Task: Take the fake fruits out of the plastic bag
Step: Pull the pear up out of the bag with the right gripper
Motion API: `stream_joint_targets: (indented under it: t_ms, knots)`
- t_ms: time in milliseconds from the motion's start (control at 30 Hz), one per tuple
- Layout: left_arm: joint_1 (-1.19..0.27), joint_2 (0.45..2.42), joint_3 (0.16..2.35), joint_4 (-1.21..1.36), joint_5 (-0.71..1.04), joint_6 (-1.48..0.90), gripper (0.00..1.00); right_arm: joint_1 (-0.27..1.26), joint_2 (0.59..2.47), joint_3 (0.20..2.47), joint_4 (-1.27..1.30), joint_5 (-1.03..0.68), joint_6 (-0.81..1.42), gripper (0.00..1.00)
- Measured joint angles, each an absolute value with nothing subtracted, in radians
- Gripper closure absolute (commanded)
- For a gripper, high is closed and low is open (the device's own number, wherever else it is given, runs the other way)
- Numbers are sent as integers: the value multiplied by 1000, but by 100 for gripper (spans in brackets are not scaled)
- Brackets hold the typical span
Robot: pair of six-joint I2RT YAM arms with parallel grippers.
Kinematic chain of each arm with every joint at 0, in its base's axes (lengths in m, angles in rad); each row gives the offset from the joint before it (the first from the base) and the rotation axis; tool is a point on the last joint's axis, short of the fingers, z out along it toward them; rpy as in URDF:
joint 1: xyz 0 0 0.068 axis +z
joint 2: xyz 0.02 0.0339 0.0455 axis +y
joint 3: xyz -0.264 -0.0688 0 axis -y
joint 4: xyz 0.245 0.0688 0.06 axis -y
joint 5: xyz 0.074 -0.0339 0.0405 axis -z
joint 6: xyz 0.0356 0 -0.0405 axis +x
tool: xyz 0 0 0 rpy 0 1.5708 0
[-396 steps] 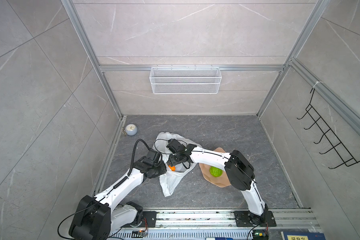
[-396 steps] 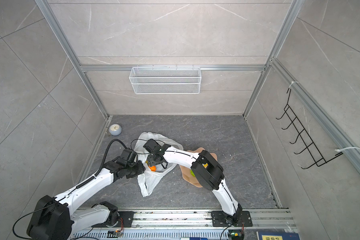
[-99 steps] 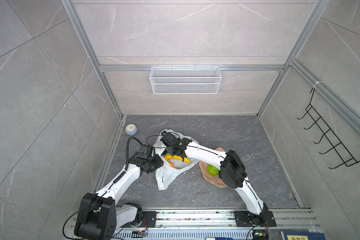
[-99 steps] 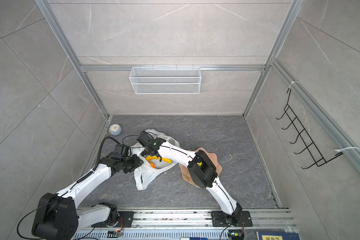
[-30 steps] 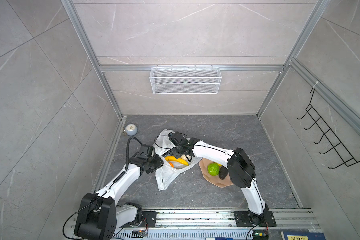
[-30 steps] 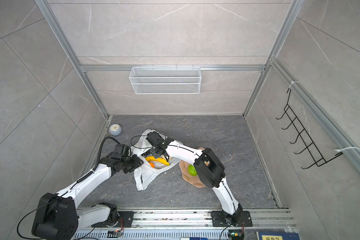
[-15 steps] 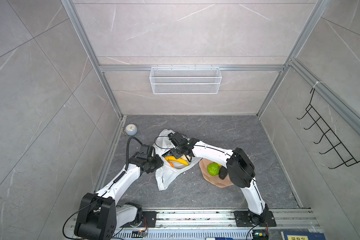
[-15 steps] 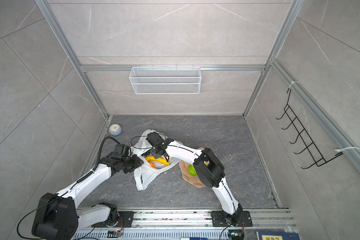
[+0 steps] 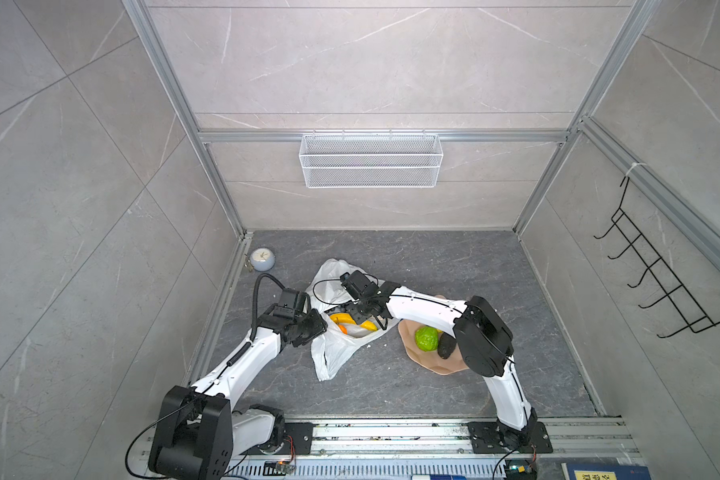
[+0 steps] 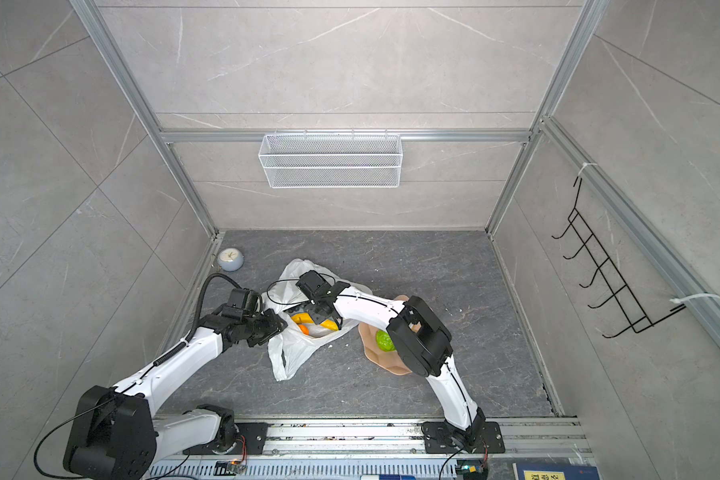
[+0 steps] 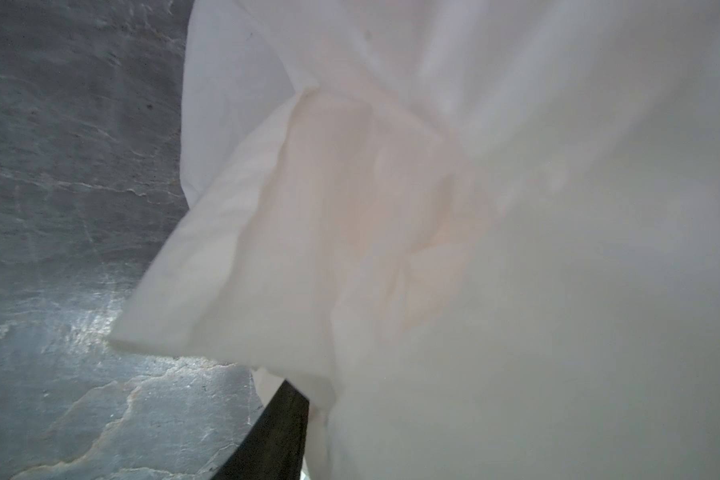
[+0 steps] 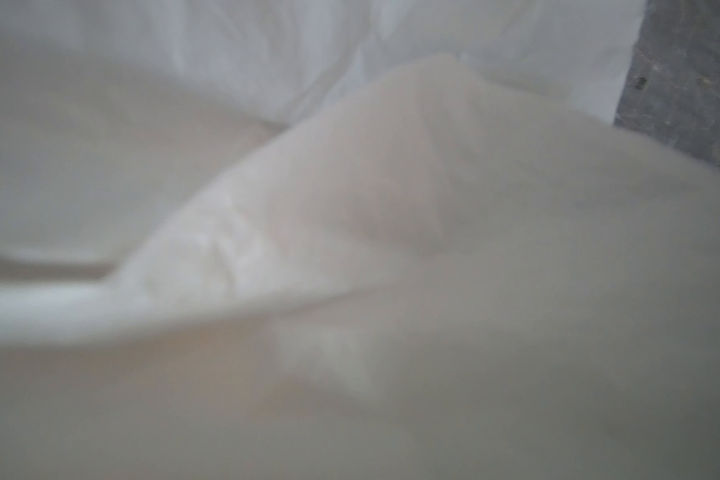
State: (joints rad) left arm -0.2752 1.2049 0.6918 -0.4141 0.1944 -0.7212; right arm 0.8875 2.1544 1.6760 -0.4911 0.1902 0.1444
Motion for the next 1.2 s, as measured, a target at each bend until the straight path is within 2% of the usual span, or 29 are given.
stream_joint_targets:
  t_ms: [567, 967, 1200]
  knots:
    - [-275, 1205, 694, -413, 196, -714, 57, 888, 2069, 1604, -466, 233, 147, 100]
    - [-288, 1209, 731, -412, 238, -710, 57, 907, 1775, 1386, -398, 198, 197, 100]
    - [-300, 1209, 760, -422, 237, -712, 62, 916, 1687, 1296, -348, 152, 229, 100]
